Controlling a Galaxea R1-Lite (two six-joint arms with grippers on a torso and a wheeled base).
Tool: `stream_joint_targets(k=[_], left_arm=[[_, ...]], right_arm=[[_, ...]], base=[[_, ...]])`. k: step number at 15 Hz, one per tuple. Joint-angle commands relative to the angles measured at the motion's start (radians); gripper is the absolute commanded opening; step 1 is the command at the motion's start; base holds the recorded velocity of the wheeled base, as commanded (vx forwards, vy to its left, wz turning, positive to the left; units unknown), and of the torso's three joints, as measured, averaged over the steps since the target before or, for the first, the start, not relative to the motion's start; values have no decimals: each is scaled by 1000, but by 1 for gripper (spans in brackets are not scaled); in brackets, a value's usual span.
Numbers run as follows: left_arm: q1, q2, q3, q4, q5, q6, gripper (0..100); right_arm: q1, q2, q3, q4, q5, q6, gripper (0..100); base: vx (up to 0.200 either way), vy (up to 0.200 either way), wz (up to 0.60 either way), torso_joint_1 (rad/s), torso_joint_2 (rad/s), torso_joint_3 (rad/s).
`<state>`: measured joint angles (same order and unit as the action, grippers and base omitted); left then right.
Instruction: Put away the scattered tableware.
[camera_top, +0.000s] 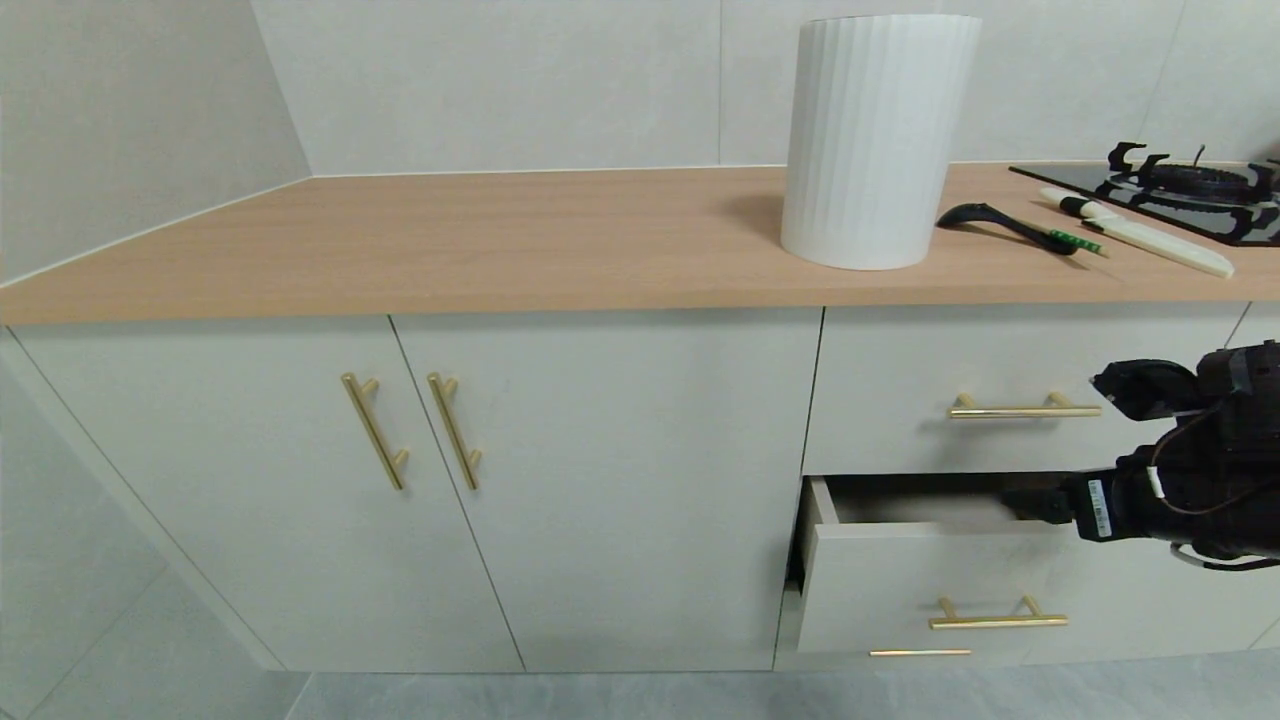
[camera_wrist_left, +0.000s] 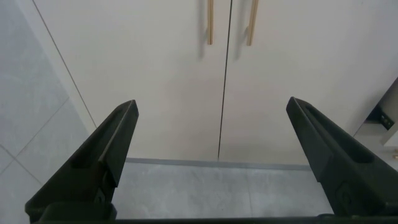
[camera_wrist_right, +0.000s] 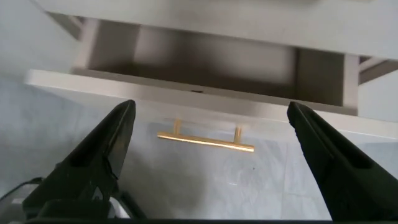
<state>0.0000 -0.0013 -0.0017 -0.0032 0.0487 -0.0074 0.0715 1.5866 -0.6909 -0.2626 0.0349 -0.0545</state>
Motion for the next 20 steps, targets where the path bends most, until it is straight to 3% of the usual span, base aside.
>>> stream_joint_targets(k=[1, 3, 5, 7, 20], left_arm=[[0, 1, 0, 0, 0, 0, 100], [0, 1, 0, 0, 0, 0, 100], [0, 1, 0, 0, 0, 0, 100], [0, 1, 0, 0, 0, 0, 100], [0, 1, 0, 0, 0, 0, 100]], right_arm=[[25, 124, 13, -78, -4, 27, 100], [33, 176, 42, -188, -20, 47, 100], [34, 270, 91, -391, -58, 48, 100], [40, 329, 108, -484, -81, 47, 100], [64, 308, 157, -497, -109, 39, 100]], base=[[0, 0, 0, 0, 0, 0], [0, 0, 0, 0, 0, 0], [0, 0, 0, 0, 0, 0], [0, 0, 0, 0, 0, 0], [0, 0, 0, 0, 0, 0]])
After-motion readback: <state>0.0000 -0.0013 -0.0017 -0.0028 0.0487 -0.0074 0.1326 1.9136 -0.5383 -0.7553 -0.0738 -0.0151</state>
